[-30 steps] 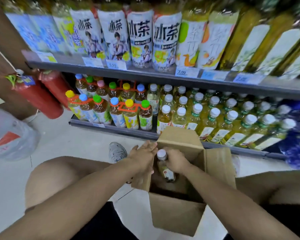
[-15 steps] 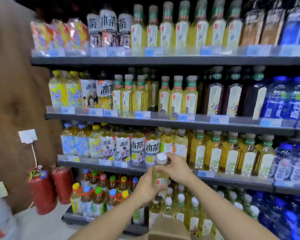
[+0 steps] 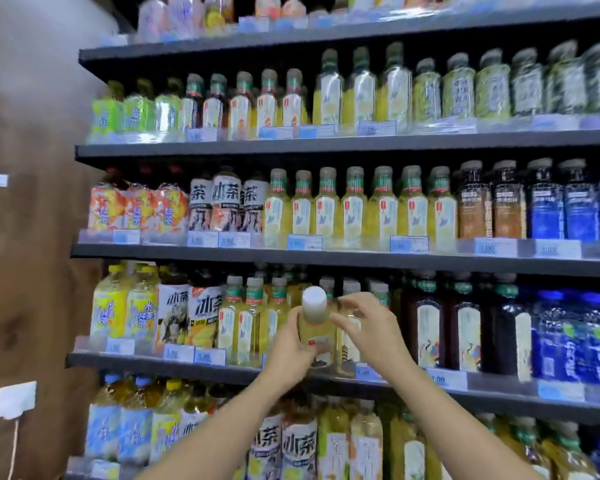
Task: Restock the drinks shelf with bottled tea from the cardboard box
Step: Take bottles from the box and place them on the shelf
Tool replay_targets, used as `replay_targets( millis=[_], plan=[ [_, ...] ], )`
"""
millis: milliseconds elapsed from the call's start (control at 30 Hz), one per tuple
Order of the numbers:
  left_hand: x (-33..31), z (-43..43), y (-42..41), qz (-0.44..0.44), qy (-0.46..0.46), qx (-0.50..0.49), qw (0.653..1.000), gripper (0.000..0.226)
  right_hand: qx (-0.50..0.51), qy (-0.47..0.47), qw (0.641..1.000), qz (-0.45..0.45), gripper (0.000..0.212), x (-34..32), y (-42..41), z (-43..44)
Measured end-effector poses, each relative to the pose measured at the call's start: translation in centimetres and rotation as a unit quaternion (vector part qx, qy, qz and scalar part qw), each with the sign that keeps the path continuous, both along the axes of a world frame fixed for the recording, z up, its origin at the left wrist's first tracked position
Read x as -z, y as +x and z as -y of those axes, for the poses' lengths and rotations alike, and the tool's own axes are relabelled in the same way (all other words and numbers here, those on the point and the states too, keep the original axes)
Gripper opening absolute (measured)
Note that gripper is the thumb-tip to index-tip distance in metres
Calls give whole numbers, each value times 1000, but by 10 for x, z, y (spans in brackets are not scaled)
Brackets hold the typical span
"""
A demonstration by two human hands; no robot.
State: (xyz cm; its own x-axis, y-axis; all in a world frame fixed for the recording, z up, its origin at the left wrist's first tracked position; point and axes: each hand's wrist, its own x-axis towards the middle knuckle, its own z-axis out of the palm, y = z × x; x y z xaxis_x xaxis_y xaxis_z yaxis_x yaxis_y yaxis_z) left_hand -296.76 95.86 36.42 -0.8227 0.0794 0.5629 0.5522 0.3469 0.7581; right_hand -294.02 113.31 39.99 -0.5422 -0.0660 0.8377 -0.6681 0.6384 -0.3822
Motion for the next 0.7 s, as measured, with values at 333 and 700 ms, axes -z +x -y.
replay_targets(
  millis=[333, 700],
  plan=[
    [-11, -9, -76, 36, -41, -9, 998, 78, 173, -38, 975, 132, 96, 42, -63, -51],
    [-2, -13, -123, 90, -109, 33, 989, 53, 76, -91, 949, 292, 120, 36, -109, -76]
  ],
)
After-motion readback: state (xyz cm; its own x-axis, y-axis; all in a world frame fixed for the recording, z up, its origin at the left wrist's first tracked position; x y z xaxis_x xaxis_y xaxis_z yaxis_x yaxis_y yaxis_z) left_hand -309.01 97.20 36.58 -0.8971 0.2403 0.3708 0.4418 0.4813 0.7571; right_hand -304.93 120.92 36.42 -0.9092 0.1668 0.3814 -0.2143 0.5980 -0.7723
